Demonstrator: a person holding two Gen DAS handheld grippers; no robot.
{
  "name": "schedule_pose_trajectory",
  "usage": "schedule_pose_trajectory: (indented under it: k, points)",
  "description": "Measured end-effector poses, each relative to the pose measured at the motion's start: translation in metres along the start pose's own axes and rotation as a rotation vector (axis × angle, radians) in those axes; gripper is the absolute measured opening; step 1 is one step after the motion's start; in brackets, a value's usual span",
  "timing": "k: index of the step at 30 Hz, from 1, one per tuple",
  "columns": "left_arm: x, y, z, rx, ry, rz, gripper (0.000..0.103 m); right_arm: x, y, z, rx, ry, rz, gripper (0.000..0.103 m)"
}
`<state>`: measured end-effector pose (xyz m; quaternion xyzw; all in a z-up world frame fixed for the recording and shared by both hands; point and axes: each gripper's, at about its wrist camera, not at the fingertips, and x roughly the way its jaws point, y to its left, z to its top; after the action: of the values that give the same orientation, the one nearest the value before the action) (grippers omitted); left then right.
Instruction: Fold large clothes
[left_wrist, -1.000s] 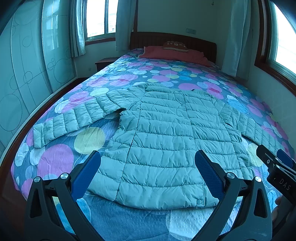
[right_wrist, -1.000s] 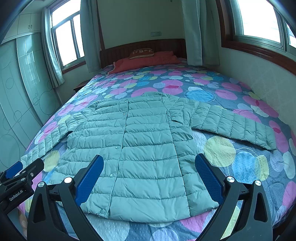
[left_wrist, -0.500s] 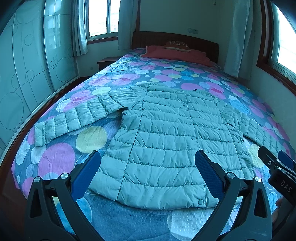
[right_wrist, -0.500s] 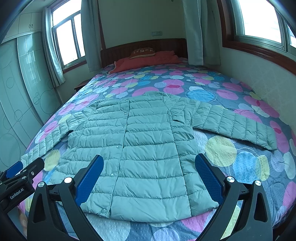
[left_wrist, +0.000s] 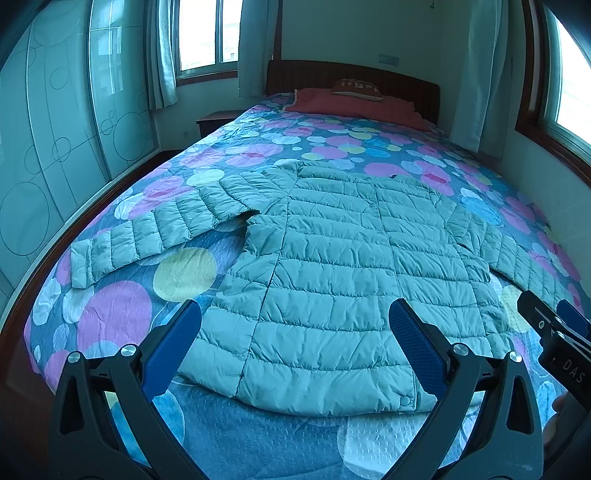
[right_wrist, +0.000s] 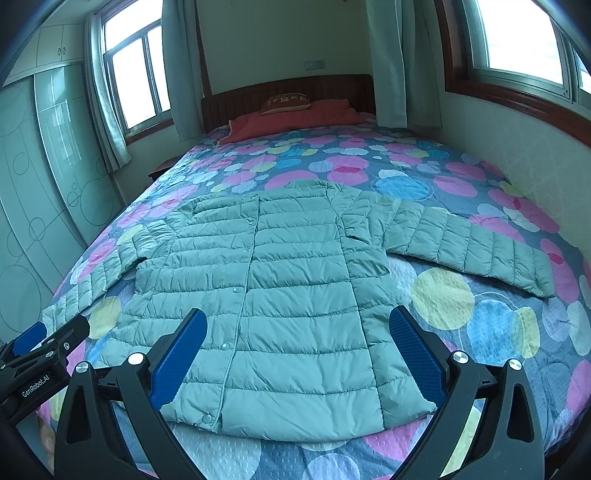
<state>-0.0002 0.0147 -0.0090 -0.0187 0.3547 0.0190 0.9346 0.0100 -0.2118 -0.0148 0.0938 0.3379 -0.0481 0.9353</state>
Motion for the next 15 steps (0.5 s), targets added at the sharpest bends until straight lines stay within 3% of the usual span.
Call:
schedule_pose_trajectory:
  k: [15]
  points:
    - [0.0010,-0.0004,-0.0003,-0.002,0.004,0.003,0.101,0.0001,0.0010,-0.0007,-0.001,0.000,0.001,0.098]
